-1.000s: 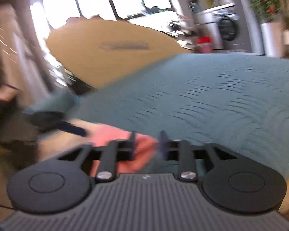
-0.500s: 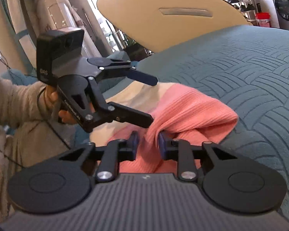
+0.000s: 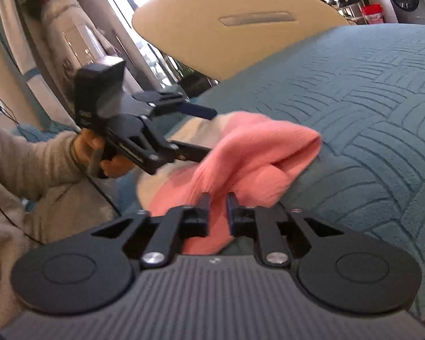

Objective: Fold clothes

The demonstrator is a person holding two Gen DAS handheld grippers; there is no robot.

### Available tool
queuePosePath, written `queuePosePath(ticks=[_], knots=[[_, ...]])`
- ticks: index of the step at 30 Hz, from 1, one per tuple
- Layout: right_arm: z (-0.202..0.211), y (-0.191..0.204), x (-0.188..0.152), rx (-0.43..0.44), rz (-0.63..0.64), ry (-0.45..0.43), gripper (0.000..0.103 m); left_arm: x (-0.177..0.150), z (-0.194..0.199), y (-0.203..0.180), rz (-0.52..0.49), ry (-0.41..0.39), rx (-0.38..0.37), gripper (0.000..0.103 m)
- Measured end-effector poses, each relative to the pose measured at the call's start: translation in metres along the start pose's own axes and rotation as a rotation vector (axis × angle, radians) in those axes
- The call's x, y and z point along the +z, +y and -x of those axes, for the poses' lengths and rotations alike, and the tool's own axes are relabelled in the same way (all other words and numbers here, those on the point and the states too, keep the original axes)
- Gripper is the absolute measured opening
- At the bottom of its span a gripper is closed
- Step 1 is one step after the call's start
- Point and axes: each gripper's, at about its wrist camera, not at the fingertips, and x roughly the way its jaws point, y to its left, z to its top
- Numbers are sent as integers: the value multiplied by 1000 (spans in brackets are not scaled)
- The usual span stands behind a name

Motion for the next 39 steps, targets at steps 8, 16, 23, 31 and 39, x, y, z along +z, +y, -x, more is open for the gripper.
queuePosePath(ticks=[8,16,23,31,39], knots=[[-26,0,4,168,-25,34,84,-2,0,-1,9,2,9,103],[-61,24,9,98,66,167,14,1,7,3,66,8,12,103],[2,39,-20,8,13,-43,14,1,24,10,163,23,-22,103],[4,49,-21,-244,-49,-2,51,-2,7,3,150,111,4,103],[15,111,15,-762,67,-97,68,9,37,35,144,76,58,102]])
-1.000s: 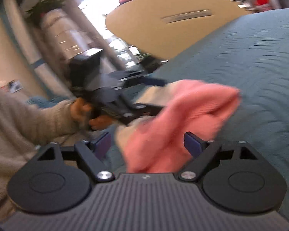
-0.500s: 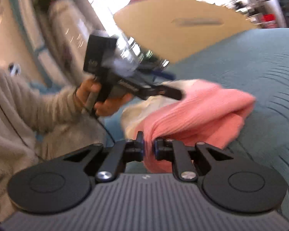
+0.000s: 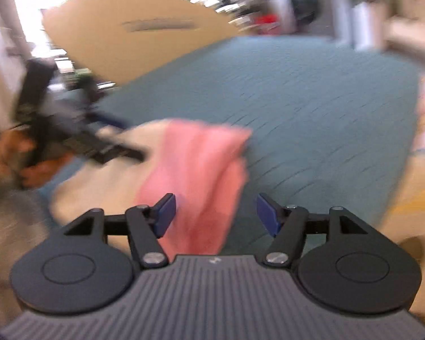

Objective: Fold clothes

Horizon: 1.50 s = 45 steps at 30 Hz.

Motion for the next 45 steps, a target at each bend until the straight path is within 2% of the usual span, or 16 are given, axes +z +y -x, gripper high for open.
queuePosePath(ticks=[2,3,4,6,7,9,12,14,17,19,25,29,37,39,41,45], knots=[[2,23,2,74,13,-83,67,6,10,16,5,-1,-3,102],[-6,35,-2,154,18,-92,67,7,13,25,8,8,-10,103],[-22,47,-8,196,34,-42,67,7,16,39,15,24,-15,103],[-60,68,-24,94,116,150,67,4,17,69,37,85,-30,103],[-66,75,-29,43,151,163,67,2,15,79,54,106,-34,103],[-57,105,-33,-54,225,90,69,-3,11,97,101,139,-28,102],[-30,161,-36,-76,385,-37,68,-8,5,122,196,176,-20,102],[-23,195,-45,-66,499,-48,74,-8,2,127,242,185,-56,102],[-22,241,-71,-70,664,-23,75,-13,-6,132,315,228,-141,102],[-26,259,-79,-72,705,-5,75,-19,-12,136,367,261,-199,102],[-43,284,-81,-153,755,82,75,-25,-17,137,346,291,-169,100],[-46,285,-74,-184,740,118,73,-26,-17,144,392,279,-184,95],[-50,299,-74,-209,741,132,73,-27,-25,146,458,309,-323,67],[-52,307,-73,-218,753,132,73,-29,-33,147,483,335,-366,49],[-45,313,-77,-219,754,127,73,-30,-37,147,503,352,-398,40],[-46,313,-75,-218,744,118,73,-30,-39,141,504,344,-421,34]])
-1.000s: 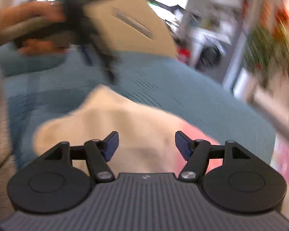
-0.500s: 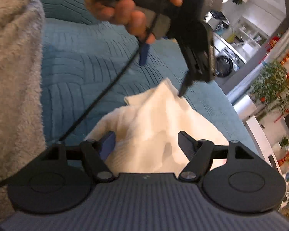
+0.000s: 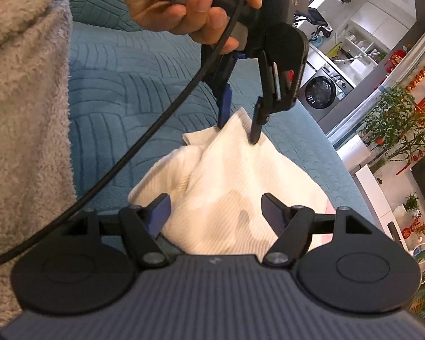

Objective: Fold clothes

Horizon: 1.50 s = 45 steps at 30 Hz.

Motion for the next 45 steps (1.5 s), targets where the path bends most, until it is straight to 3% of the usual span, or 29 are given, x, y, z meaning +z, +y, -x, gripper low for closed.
queuePosePath(ticks=[4,7,9,10,11,15,20,24,27,29,30,31,33,35,37,39,41,43,44,45], knots=[[-3,0,-2,7,-13,2,73,-2,-3,-5,-14,-31,37,28],[-9,0,-2,21,-23,13,71,-2,-6,-6,-20,-51,46,14],[-11,0,-2,51,-27,20,55,-2,-7,-9,-45,-68,69,13],[-13,-1,-1,80,-34,26,26,-3,-7,-10,-55,-75,81,13],[-15,-2,0,109,-41,32,16,-2,-7,-10,-60,-78,88,13],[-19,-2,12,125,-39,10,12,-1,3,-11,-72,-152,151,8],[-13,1,33,121,-74,-74,12,4,13,-3,-46,-196,196,9],[-21,6,27,147,-69,-23,15,3,9,-3,-43,-183,312,31],[0,-11,18,104,-133,-84,38,2,22,-4,-37,-216,319,33],[12,-20,10,45,-164,-139,75,1,33,-7,-49,-244,318,38],[13,-22,6,42,-180,-141,83,-1,38,-10,-65,-266,322,39],[11,-25,4,66,-195,-115,84,-5,46,-17,-93,-306,328,39],[-10,-39,-3,302,-276,83,83,-16,56,-33,-180,-368,341,49],[-9,-60,-8,383,-378,71,83,-29,63,-52,-282,-421,334,58],[10,-94,-12,289,-463,-55,83,-41,66,-67,-371,-459,319,63],[21,-122,-18,180,-511,-122,83,-57,59,-90,-500,-487,316,72],[15,-148,-26,114,-540,-77,83,-69,45,-106,-596,-471,322,73],[2,-160,-34,108,-553,-9,78,-82,24,-124,-695,-429,330,73],[-14,-163,-44,114,-568,58,60,-88,15,-131,-735,-410,344,73],[-28,-165,-53,120,-583,117,53,-94,7,-137,-769,-392,374,73]])
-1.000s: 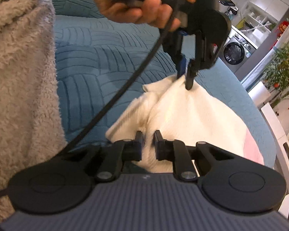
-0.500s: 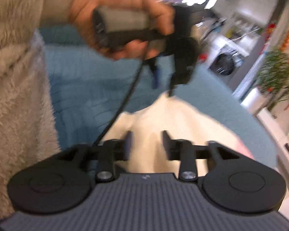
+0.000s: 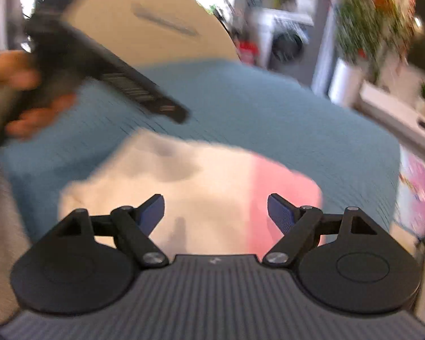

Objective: Fold clothes
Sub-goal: 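Open both tools and release the folded bundle on the cushion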

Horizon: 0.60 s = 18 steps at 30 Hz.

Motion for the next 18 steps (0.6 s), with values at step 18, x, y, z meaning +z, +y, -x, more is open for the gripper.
queuePosePath(ticks=[18], knots=[[-9,33,-7,-127,43,-43,47,-15,-52,24,176,354,-99,96]])
